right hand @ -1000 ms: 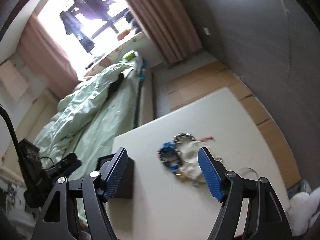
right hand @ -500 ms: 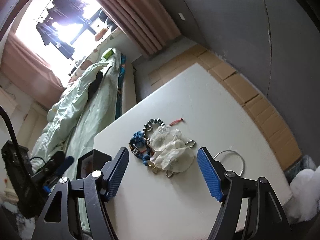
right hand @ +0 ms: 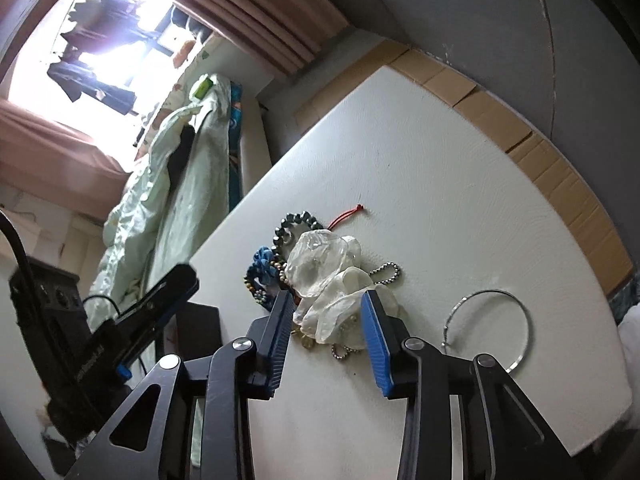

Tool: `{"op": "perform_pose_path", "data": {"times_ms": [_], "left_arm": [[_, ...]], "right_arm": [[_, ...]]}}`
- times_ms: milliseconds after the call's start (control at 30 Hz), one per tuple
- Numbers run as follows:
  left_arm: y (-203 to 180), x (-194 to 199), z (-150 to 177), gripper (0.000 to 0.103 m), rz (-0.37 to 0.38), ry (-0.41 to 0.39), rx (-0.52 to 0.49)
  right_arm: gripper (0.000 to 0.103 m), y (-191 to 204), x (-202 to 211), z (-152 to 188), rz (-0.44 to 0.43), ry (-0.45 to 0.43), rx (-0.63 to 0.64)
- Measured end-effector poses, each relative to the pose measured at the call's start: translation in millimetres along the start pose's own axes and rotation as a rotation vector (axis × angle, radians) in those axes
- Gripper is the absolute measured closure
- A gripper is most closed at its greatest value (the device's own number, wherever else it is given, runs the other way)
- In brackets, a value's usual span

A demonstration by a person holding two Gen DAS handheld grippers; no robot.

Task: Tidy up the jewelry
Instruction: 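Move both grippers back to the jewelry pile, then grasp the blue knotted bracelet with the left gripper while the right grasps the white pouch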

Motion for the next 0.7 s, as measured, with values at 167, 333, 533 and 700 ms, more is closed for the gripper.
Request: {"op": "perform_pose_path", "data": {"times_ms": [167, 333, 533, 700], "left_arm": [[0, -12, -3, 0.062, -0.020, 0.017, 0.022], [3, -24, -2, 0.064, -0.040, 0.040, 0.046], [-1, -40, 2, 0.064, -0.081, 0.085, 0.031], [-4, -56, 8, 0.064, -0.131, 0.123, 0.004]], "right_arm": [[0.065, 3, -16, -2, 0.046, 0.031, 0.010], [0.098, 2, -33, -7, 0.078, 0.067, 0.001], [0.100, 2, -10, -8, 0.063, -0.028, 0.005], [0.100, 0, 10, -7, 0.039, -0.095, -0.016]]}}
Point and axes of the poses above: each gripper's, at about its wrist camera, not at the fingertips, and x roughly against the way its jaws point, y to its left, z to its underside, the point moved 2 cm from there along -x, roughly the way its jaws point, and after that the axes turned 4 degrees about -x, right-handed, at the moved point
